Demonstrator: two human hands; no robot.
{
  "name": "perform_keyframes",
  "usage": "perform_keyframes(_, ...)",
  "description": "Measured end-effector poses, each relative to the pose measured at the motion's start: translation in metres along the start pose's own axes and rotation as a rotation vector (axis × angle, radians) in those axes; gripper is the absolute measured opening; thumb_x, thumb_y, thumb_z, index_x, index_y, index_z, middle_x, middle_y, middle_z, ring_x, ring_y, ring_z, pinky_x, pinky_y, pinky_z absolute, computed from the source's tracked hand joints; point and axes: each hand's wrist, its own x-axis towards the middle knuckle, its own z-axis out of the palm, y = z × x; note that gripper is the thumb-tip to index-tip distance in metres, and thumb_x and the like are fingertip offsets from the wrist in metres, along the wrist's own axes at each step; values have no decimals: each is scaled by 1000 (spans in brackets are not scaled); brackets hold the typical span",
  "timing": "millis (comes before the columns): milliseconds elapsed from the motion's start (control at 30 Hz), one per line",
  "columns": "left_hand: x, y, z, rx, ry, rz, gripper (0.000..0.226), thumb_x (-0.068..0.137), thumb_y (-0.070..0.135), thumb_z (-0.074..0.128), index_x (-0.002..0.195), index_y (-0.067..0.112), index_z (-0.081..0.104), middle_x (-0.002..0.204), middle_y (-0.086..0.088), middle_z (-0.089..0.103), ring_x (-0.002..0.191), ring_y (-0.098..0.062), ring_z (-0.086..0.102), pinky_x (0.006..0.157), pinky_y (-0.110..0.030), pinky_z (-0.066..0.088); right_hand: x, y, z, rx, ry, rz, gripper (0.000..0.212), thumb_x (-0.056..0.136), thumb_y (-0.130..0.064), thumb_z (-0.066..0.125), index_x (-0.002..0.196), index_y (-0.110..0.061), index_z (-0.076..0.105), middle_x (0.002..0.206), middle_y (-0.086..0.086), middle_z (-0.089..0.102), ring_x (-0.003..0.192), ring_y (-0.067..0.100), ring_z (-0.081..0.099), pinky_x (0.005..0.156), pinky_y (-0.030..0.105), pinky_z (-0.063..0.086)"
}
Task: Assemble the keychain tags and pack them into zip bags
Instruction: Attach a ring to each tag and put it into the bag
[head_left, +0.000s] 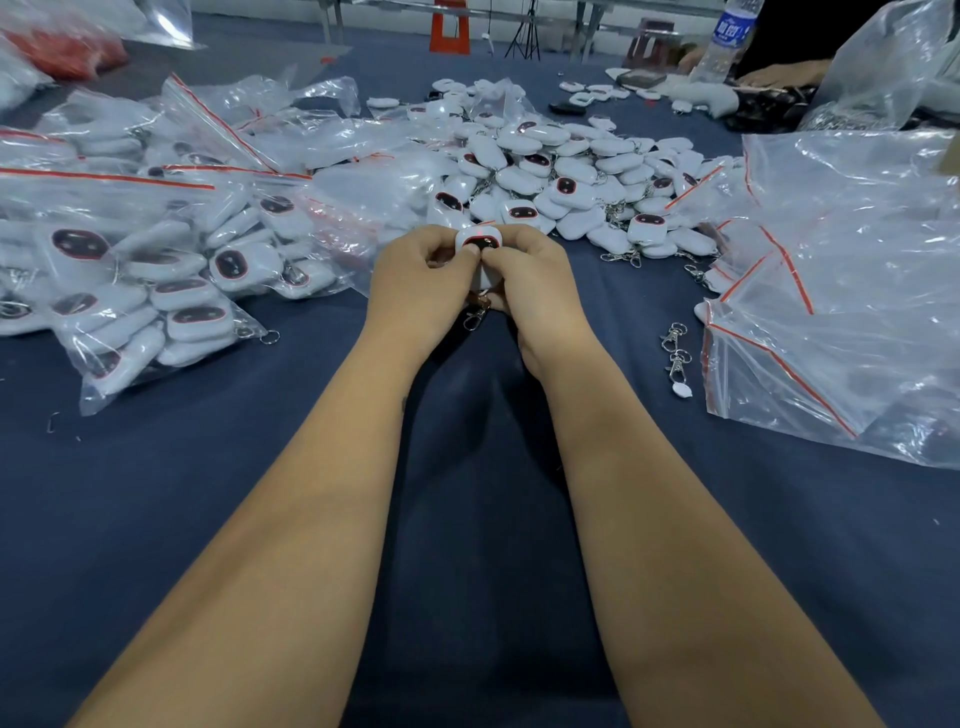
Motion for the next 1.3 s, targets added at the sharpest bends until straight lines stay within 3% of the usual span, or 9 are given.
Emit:
perform_keyframes(100, 0, 0, 0, -54, -2, -12, 17, 93, 20, 56, 92, 18, 73, 74, 6, 66, 55, 1, 52, 52, -12, 40, 0, 0, 0, 27, 28, -22, 17, 89, -3, 53, 93, -13, 67, 85, 6, 71, 73, 13, 67, 74, 36, 57)
perform_keyframes(267, 4, -4, -2, 9, 32, -39, 39, 89, -2, 49, 115, 18, 70, 97, 10, 69, 90, -5, 61, 86, -19, 50, -1, -5, -4, 159, 168, -117, 10, 88, -11, 63, 81, -17, 67, 77, -2, 67, 76, 12, 60, 79, 33, 52)
perform_keyframes(367, 3, -6, -2, 223, 22, 19, 49, 83, -2, 58, 124, 24, 66, 112, 10, 68, 88, -4, 56, 77, -14, 45, 0, -10, -10, 363, 170, -87, 17, 95, -14, 60, 80, -17, 65, 67, -8, 64, 55, 5, 51, 50, 17, 43)
perform_keyframes(500, -1, -7, 0, 363, 3, 77, 46, 81, 6, 63, 123, 24, 64, 111, 8, 67, 87, -11, 55, 73, -25, 44, -3, -14, -11, 645, 32, -71, 8, 98, -8, 55, 91, -11, 53, 73, 3, 70, 62, 15, 67, 60, 22, 52)
perform_keyframes(633, -4, -2, 2, 302, -14, 181, 25, 78, 7, 63, 99, 22, 64, 85, 8, 62, 77, -14, 56, 65, -22, 43, -3, -11, -3, 363, 75, -74, 13, 93, 1, 57, 95, -10, 50, 84, 13, 67, 75, 22, 67, 75, 31, 59)
perform_keyframes(867, 0, -5, 4, 334, 34, 203, 62, 80, 15, 70, 139, 21, 53, 129, 1, 47, 101, -2, 45, 71, 2, 30, -4, 1, 1, -230, 200, -156, 15, 86, -22, 67, 85, -26, 53, 74, -9, 60, 61, 1, 54, 59, 20, 44)
perform_keyframes(1033, -2, 0, 4, 283, 62, 284, 54, 82, 13, 65, 134, 24, 58, 118, 15, 45, 95, 7, 47, 75, 1, 36, -4, 1, 1, -429, 204, -242, 5, 87, -29, 70, 83, -29, 68, 101, -14, 48, 111, 8, 41, 88, 16, 34)
perform_keyframes(1200, -3, 2, 1, 286, 61, 331, 59, 80, 4, 58, 134, 29, 58, 112, 19, 47, 75, 2, 51, 70, -15, 45, -6, -4, 3, -600, 22, -115, 52, 99, -44, 48, 48, -34, 52, 91, -6, 49, 120, 27, 41, 105, 36, 31)
perform_keyframes(1300, -2, 1, -3, 264, 62, 331, 64, 76, 2, 56, 134, 29, 58, 114, 19, 50, 86, -1, 53, 72, -14, 43, -6, -6, 4, -582, -22, -14, 24, 92, -60, 46, 94, -47, 66, 112, -7, 43, 126, 24, 33, 107, 38, 31)
